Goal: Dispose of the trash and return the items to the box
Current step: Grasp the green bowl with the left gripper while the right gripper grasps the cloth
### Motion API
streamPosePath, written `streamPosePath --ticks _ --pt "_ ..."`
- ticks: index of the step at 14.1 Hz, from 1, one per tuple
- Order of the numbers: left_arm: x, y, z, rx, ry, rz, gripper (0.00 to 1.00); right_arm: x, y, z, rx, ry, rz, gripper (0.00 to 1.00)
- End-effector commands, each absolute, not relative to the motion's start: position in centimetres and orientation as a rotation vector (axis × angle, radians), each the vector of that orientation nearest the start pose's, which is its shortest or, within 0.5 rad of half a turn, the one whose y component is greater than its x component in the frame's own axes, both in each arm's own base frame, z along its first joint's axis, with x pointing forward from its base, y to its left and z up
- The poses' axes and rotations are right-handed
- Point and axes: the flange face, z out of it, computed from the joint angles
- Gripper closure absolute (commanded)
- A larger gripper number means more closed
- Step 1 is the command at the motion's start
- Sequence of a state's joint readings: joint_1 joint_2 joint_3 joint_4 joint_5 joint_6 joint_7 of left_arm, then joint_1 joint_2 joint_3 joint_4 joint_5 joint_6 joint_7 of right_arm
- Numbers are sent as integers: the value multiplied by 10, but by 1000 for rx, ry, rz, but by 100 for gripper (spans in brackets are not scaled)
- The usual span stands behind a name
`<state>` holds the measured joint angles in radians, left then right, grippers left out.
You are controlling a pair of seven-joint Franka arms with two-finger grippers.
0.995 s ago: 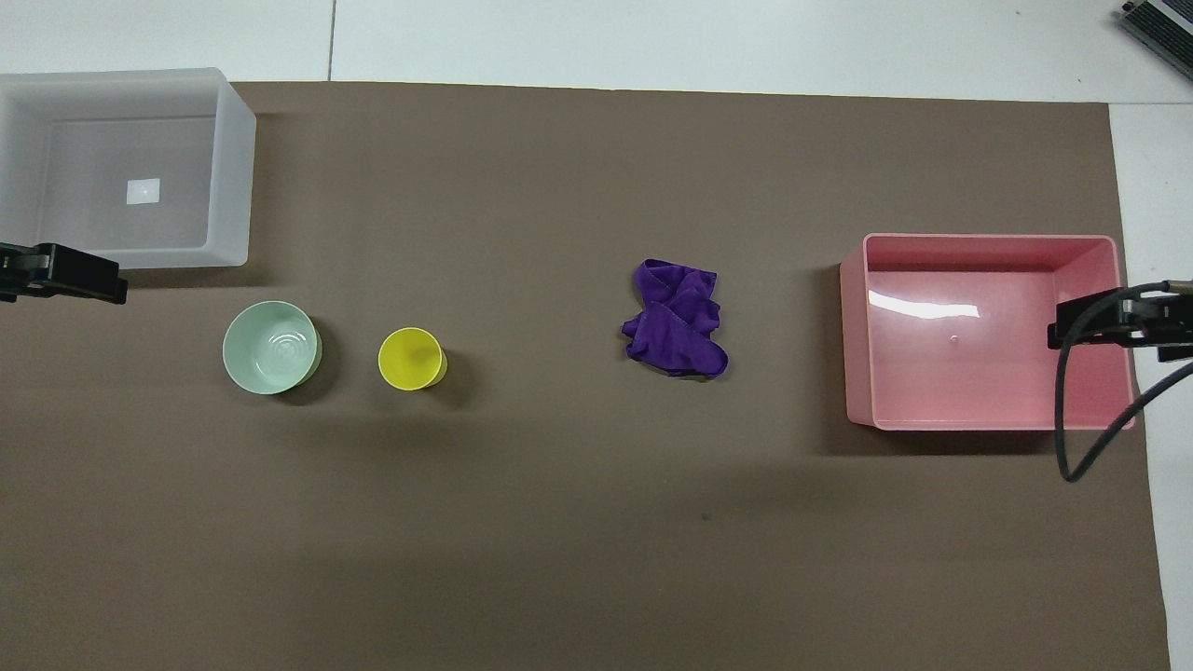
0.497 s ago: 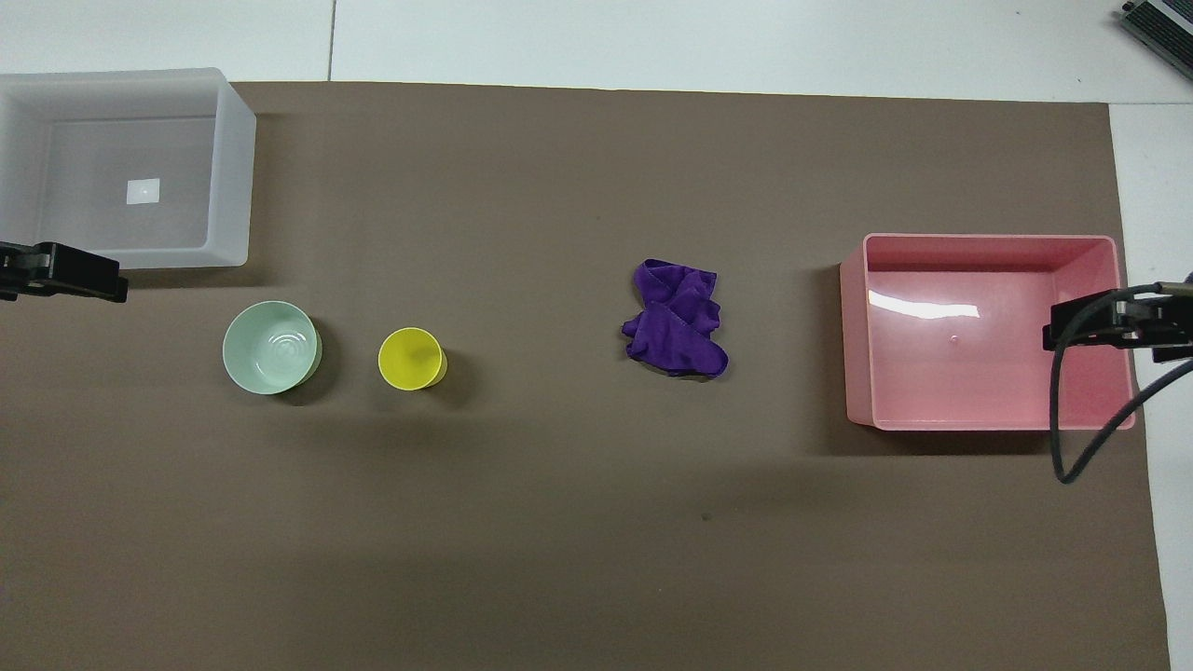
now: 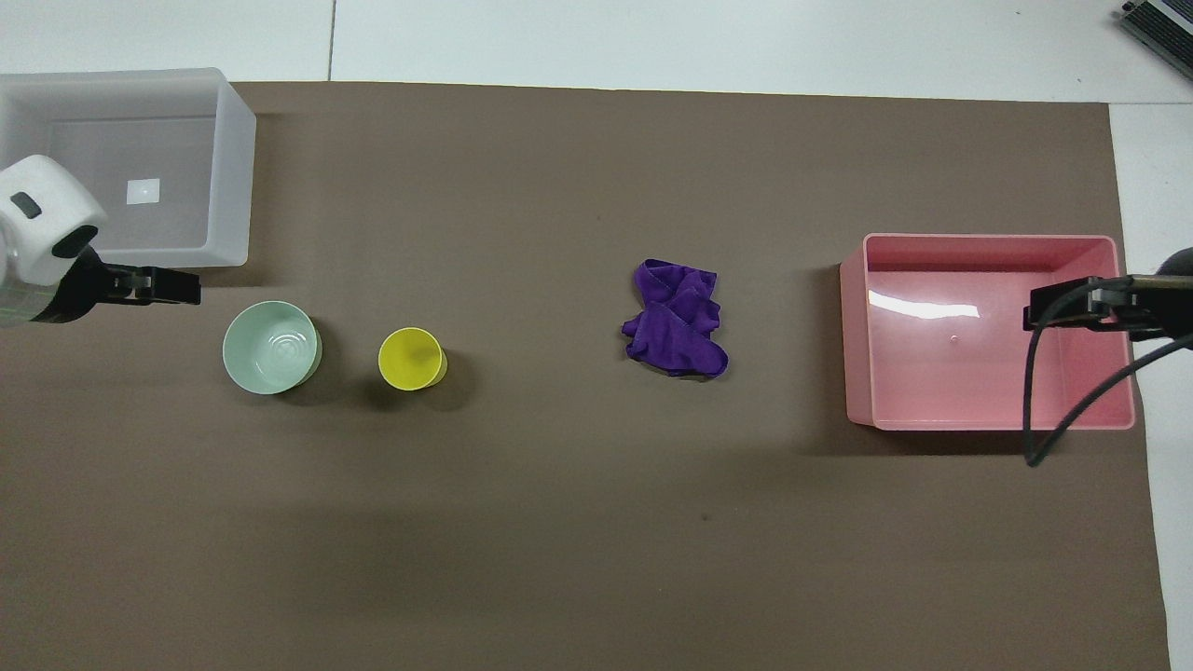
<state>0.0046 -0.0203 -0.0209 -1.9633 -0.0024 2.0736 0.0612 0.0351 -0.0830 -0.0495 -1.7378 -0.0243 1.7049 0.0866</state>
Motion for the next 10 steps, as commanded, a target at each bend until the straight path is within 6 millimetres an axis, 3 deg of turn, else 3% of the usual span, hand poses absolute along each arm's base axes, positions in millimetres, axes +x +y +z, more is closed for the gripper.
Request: streamPosePath --ticks 1,5,10 --pt "555 -7 449 -3116 104 -256 0 536 33 577 -3139 122 -165 0" --pt "556 -8 393 -3113 111 -309 0 560 92 539 -3121 91 -206 0" --pt "562 -8 341 -3116 114 -307 0 597 185 445 -3059 -9 -280 0"
